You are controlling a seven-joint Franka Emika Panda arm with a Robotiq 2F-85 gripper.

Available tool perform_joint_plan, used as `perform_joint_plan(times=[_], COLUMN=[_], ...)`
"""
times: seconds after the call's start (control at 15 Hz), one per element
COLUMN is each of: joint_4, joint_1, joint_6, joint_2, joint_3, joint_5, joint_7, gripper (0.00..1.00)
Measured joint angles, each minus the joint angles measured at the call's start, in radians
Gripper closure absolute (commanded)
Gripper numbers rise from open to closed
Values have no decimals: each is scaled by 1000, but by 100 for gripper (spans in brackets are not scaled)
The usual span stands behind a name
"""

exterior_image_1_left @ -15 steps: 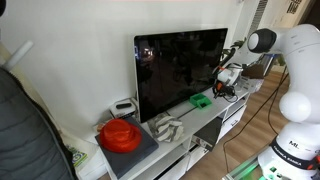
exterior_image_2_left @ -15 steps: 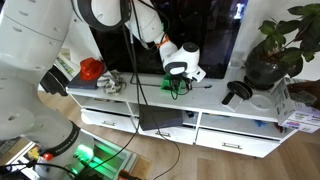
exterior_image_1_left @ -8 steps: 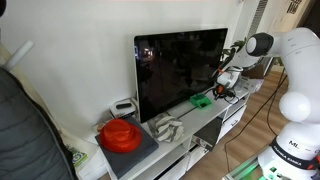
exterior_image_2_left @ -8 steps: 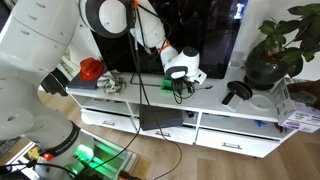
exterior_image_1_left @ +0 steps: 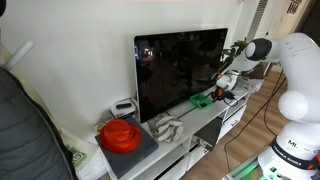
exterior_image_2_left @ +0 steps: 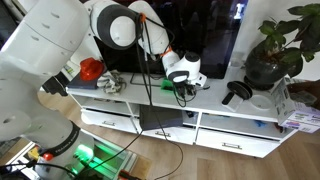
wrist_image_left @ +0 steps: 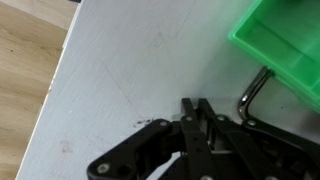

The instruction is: Remove the silver spoon from the green container.

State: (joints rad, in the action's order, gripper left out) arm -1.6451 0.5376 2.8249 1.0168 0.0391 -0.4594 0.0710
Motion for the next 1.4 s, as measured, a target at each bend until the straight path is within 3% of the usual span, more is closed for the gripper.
perform_joint_plan(times=[0.07, 0.13, 0.2, 0.33, 0.87, 1.13, 1.4], joint_4=[8, 14, 20, 31, 18, -84, -265], joint_1=[6, 11, 14, 19, 44, 102, 161], joint_6=[-9, -20, -30, -49, -52, -46, -45], joint_2=[5, 7, 8, 12, -15, -125, -289], joint_3=[5, 8, 9, 10, 35, 59, 87], joint_5=[6, 11, 13, 16, 15, 15, 23], joint_7=[6, 12, 18, 24, 39, 115, 273], gripper=[97, 90, 65, 57, 2, 0, 0])
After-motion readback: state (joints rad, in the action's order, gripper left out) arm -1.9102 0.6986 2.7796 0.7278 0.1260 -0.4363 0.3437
